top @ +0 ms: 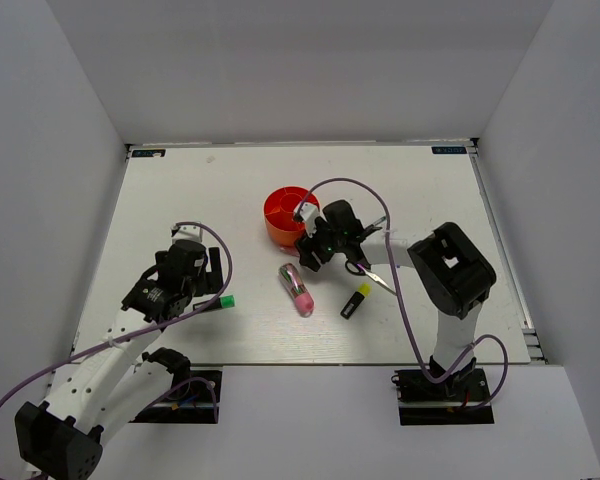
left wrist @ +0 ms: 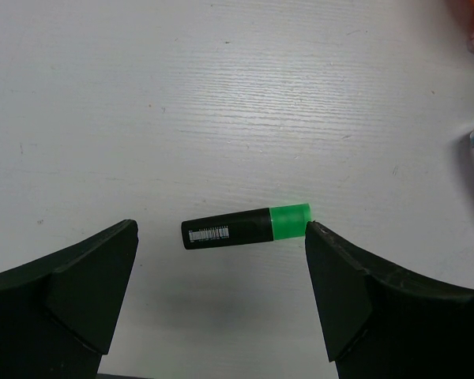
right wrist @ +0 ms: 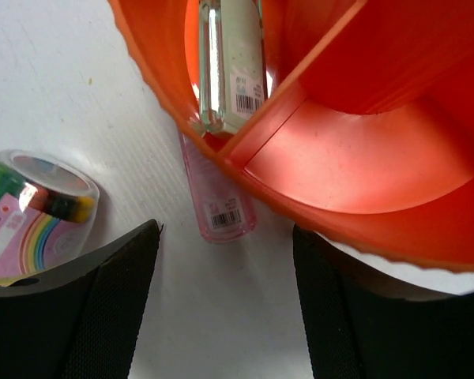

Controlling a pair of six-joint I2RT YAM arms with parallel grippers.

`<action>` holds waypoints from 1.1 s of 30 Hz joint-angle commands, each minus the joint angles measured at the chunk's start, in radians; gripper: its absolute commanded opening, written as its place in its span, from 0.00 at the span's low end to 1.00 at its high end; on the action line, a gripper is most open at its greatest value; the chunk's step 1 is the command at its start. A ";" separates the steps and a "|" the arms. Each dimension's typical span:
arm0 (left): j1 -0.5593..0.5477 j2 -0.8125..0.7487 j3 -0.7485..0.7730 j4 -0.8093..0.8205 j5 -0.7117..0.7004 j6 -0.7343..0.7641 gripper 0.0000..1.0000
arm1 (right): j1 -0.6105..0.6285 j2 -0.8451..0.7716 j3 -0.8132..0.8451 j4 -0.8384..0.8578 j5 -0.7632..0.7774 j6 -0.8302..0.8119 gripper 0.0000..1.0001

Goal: Sort the stationery into containers
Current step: Pick up the stationery from the center of the board.

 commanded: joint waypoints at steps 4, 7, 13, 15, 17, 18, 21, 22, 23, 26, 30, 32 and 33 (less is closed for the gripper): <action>0.007 -0.005 0.019 -0.006 -0.013 0.007 0.97 | 0.020 0.041 0.033 0.051 -0.007 0.002 0.65; 0.007 -0.004 0.017 -0.008 -0.016 0.009 0.97 | 0.020 0.054 0.039 0.043 -0.036 0.002 0.56; 0.009 -0.005 0.017 0.007 -0.024 0.007 0.98 | 0.018 0.034 0.010 0.020 -0.071 0.002 0.32; 0.006 -0.007 0.016 -0.009 -0.023 0.012 0.98 | 0.020 0.014 -0.022 0.018 -0.071 0.004 0.21; 0.006 -0.008 0.016 -0.008 -0.024 0.010 0.98 | 0.023 -0.029 -0.048 0.015 -0.070 -0.004 0.15; 0.006 -0.007 0.016 -0.008 -0.026 0.010 0.98 | 0.020 -0.040 -0.068 0.006 -0.068 -0.005 0.10; 0.007 -0.005 0.014 -0.011 -0.024 0.009 0.98 | 0.018 -0.117 -0.097 -0.041 -0.057 -0.028 0.07; 0.006 -0.007 0.016 -0.009 -0.024 0.010 0.98 | 0.018 -0.156 -0.099 -0.055 -0.056 -0.034 0.05; 0.007 -0.010 0.014 -0.006 -0.024 0.009 0.98 | 0.018 -0.198 -0.104 -0.084 -0.051 -0.071 0.03; 0.006 -0.010 0.014 -0.008 -0.024 0.007 0.98 | 0.020 -0.300 -0.081 -0.170 -0.045 -0.120 0.01; 0.004 -0.005 0.012 -0.009 -0.024 0.007 0.98 | 0.017 -0.356 -0.001 -0.313 -0.027 -0.244 0.00; 0.006 -0.002 0.014 -0.009 -0.027 0.009 0.98 | 0.020 -0.368 0.056 -0.382 -0.016 -0.280 0.00; 0.007 -0.001 0.013 -0.009 -0.030 0.009 0.98 | 0.020 -0.367 0.070 -0.408 -0.004 -0.332 0.00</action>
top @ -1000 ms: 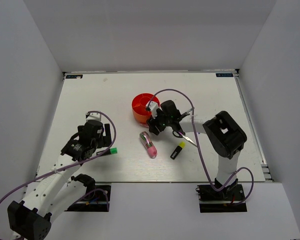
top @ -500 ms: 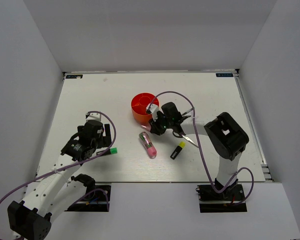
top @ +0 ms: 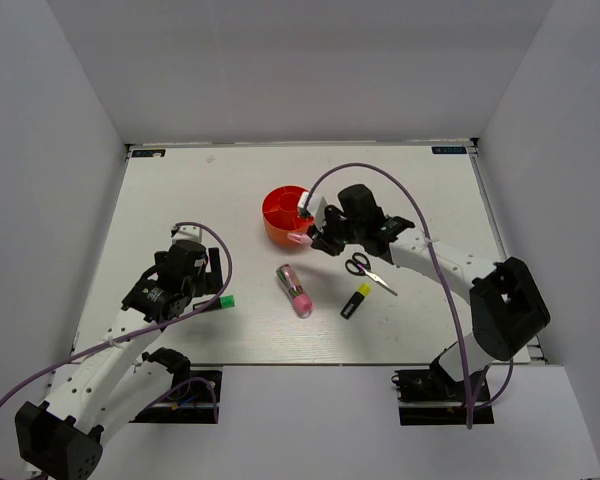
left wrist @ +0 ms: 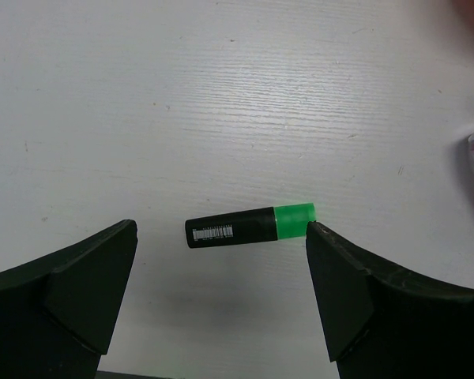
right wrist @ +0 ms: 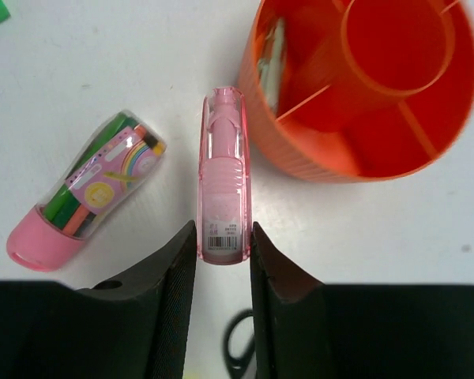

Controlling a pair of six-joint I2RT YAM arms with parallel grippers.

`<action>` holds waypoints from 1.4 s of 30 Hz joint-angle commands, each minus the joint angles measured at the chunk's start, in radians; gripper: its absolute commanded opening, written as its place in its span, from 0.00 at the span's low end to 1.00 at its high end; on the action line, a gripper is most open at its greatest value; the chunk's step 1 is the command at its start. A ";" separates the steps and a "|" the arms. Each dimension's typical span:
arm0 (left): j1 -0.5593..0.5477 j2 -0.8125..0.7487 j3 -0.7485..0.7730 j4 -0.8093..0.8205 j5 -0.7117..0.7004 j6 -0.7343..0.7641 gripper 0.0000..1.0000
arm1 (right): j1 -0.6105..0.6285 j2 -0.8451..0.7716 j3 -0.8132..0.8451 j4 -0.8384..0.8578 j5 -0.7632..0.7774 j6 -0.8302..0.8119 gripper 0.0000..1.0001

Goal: Sort the stationery into containers
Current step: Pick up the stationery from the center of the board, then place the stationery in the storage box.

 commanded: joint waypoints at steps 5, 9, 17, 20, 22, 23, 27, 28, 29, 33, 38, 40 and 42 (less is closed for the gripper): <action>0.003 0.004 0.011 -0.003 -0.023 0.008 0.98 | 0.023 0.009 0.229 -0.230 0.062 -0.265 0.00; 0.003 0.013 0.014 -0.003 -0.027 0.008 0.98 | 0.055 0.070 0.301 -0.269 0.149 -0.419 0.00; 0.005 0.021 0.014 -0.011 -0.027 0.011 0.98 | 0.136 0.167 0.340 -0.258 0.289 -0.787 0.00; 0.003 0.018 0.014 -0.009 -0.027 0.011 0.98 | 0.156 0.196 0.344 -0.223 0.364 -0.853 0.00; 0.005 0.019 0.014 -0.009 -0.027 0.011 0.98 | 0.168 0.207 0.346 -0.184 0.395 -0.868 0.00; 0.005 0.019 0.016 -0.009 -0.027 0.011 0.98 | 0.173 0.210 0.349 -0.177 0.413 -0.882 0.00; 0.005 0.016 0.014 -0.009 -0.026 0.013 0.98 | 0.197 0.214 0.369 -0.186 0.427 -0.887 0.00; 0.005 0.012 0.016 -0.009 -0.026 0.013 0.98 | 0.197 0.211 0.372 -0.200 0.424 -0.879 0.00; 0.006 0.013 0.016 -0.009 -0.026 0.011 0.98 | 0.201 0.207 0.381 -0.209 0.414 -0.873 0.00; 0.005 0.010 0.014 -0.009 -0.023 0.011 0.98 | 0.211 0.187 0.413 -0.247 0.401 -0.833 0.00; 0.005 0.013 0.014 -0.009 -0.020 0.011 0.98 | 0.213 0.208 0.413 -0.178 0.472 -0.870 0.00; 0.005 0.010 0.014 -0.009 -0.021 0.011 0.98 | 0.213 0.225 0.413 -0.157 0.511 -0.907 0.00; 0.005 0.012 0.014 -0.008 -0.023 0.011 0.98 | 0.210 0.251 0.404 -0.134 0.536 -0.950 0.00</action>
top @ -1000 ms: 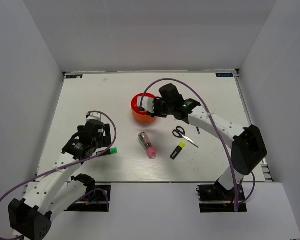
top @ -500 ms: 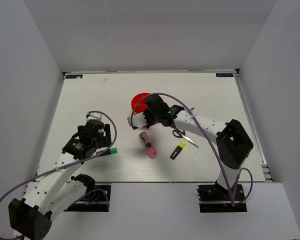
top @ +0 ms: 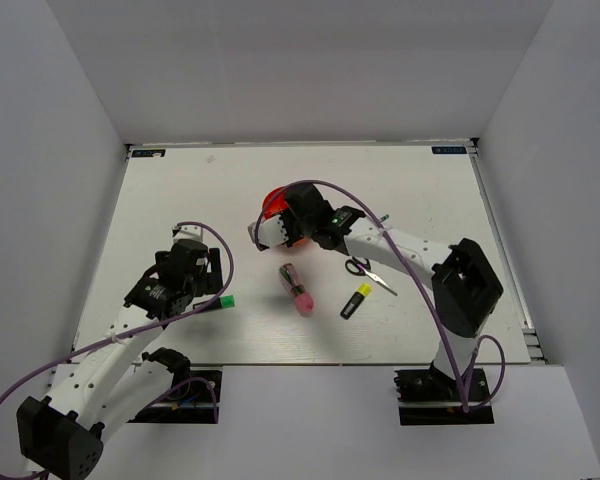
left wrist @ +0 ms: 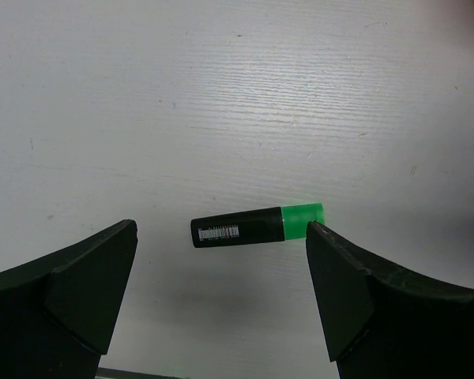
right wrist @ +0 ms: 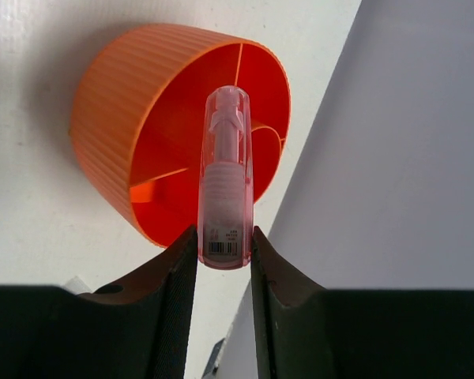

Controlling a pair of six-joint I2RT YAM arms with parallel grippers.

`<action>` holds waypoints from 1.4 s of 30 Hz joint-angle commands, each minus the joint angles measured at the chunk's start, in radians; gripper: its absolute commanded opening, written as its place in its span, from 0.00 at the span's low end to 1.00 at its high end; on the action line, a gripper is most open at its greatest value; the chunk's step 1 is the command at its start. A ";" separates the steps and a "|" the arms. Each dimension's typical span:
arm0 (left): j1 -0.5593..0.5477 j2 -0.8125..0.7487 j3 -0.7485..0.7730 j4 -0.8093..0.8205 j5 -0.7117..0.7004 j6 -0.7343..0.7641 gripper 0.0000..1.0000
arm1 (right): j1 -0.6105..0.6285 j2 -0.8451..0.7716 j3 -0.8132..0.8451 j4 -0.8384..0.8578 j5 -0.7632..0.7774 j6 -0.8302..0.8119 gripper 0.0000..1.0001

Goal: Sort the stationery into containers
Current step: Place the stationery in the storage box, then pick up the pen from the center of the board.

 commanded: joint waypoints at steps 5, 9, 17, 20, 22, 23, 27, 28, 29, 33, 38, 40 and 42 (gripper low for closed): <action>0.004 -0.013 0.013 -0.012 -0.010 0.003 0.98 | 0.006 0.067 0.035 0.102 0.086 -0.142 0.00; 0.002 -0.008 0.012 -0.007 -0.001 0.002 0.98 | 0.013 0.091 0.057 0.053 0.091 -0.149 0.08; 0.002 -0.014 0.009 0.000 0.023 0.000 0.98 | 0.041 0.079 0.077 0.016 0.083 -0.059 0.73; 0.004 -0.025 -0.003 0.029 0.074 -0.001 0.87 | 0.053 0.070 0.139 -0.025 0.083 0.014 0.73; 0.002 -0.028 -0.015 0.059 0.094 -0.001 0.66 | 0.050 0.050 0.184 -0.044 0.074 0.105 0.71; 0.004 -0.024 -0.020 0.059 0.121 0.002 0.61 | 0.046 0.045 0.189 -0.080 0.053 0.119 0.69; 0.002 0.012 -0.004 0.056 0.178 0.013 0.57 | 0.046 0.016 0.187 -0.102 0.020 0.177 0.69; 0.004 0.019 -0.004 0.056 0.195 0.019 0.63 | 0.046 0.010 0.181 -0.102 0.020 0.183 0.71; 0.004 0.021 -0.004 0.059 0.206 0.020 0.66 | 0.044 0.011 0.176 -0.102 0.019 0.187 0.71; 0.002 -0.005 -0.017 0.071 0.267 0.063 0.66 | 0.041 -0.031 0.181 -0.130 0.010 0.307 0.60; 0.004 0.034 -0.015 0.100 0.451 0.277 0.18 | -0.069 -0.107 0.196 -0.298 -0.117 0.941 0.00; 0.004 0.106 0.025 0.096 0.537 0.374 0.25 | -0.097 -0.133 0.184 -0.393 -0.240 1.025 0.28; -0.005 0.194 0.105 0.028 0.550 0.450 0.63 | -0.143 -0.206 0.042 -0.386 -0.436 1.110 0.72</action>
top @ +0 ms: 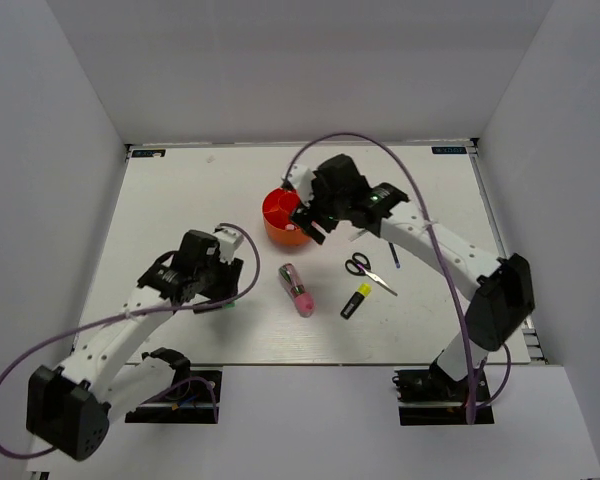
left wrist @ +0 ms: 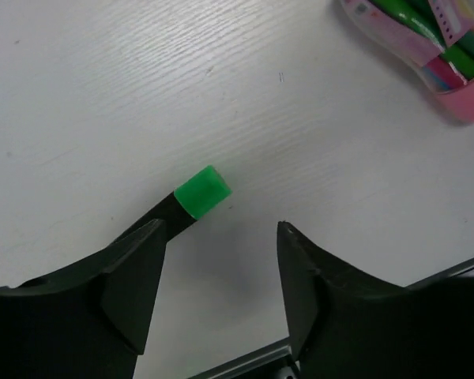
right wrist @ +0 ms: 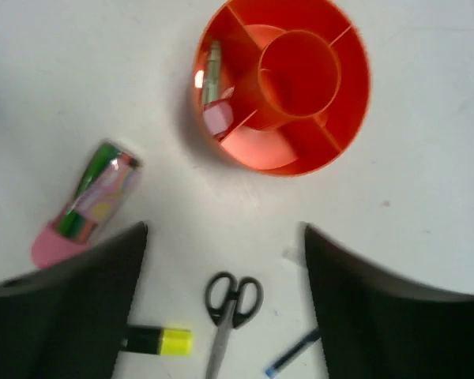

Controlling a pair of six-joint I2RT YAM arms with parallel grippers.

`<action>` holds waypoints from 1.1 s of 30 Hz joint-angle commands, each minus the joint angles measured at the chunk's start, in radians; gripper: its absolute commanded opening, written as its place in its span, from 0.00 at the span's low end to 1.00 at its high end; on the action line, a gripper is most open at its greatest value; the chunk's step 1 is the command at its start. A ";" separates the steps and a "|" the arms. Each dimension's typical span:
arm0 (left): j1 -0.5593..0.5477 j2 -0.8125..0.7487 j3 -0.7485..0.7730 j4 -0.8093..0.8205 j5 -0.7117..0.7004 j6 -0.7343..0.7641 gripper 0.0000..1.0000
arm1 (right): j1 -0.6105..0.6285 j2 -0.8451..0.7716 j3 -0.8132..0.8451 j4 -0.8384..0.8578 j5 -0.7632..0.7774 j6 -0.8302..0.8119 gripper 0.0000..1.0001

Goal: Sort the stationery into containers
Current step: Pick up the pen from the center of the board.

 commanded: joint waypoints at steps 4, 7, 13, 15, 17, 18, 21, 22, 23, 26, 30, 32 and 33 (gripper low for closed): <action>-0.012 0.294 0.157 -0.091 0.100 0.287 0.81 | -0.114 -0.217 -0.334 0.037 -0.387 0.321 0.90; -0.015 0.382 0.171 -0.073 0.086 0.323 0.80 | -0.166 -0.300 -0.428 0.070 -0.435 0.325 0.89; -0.003 0.472 0.160 -0.058 0.071 0.375 0.70 | -0.250 -0.412 -0.549 0.103 -0.514 0.348 0.89; 0.005 0.475 0.157 -0.060 0.085 0.384 0.69 | -0.273 -0.435 -0.577 0.129 -0.543 0.379 0.89; 0.009 0.478 0.156 -0.074 0.080 0.395 0.69 | -0.302 -0.449 -0.595 0.136 -0.571 0.397 0.89; 0.009 0.479 0.148 -0.077 0.076 0.402 0.69 | -0.308 -0.452 -0.595 0.140 -0.586 0.402 0.89; 0.008 0.482 0.125 -0.081 0.057 0.413 0.69 | -0.341 -0.464 -0.597 0.139 -0.619 0.420 0.89; 0.009 0.481 0.120 -0.081 0.051 0.412 0.69 | -0.356 -0.467 -0.598 0.140 -0.640 0.432 0.89; 0.008 0.484 0.111 -0.077 0.045 0.416 0.69 | -0.359 -0.472 -0.600 0.140 -0.645 0.436 0.89; 0.009 0.496 0.090 -0.064 0.025 0.419 0.69 | -0.387 -0.481 -0.606 0.146 -0.672 0.448 0.89; 0.002 0.527 0.073 -0.050 -0.018 0.421 0.68 | -0.419 -0.495 -0.611 0.151 -0.712 0.459 0.89; -0.001 0.547 0.068 -0.035 -0.044 0.419 0.65 | -0.437 -0.507 -0.620 0.160 -0.735 0.485 0.89; -0.001 0.555 0.065 -0.034 -0.055 0.419 0.63 | -0.442 -0.510 -0.626 0.166 -0.741 0.491 0.89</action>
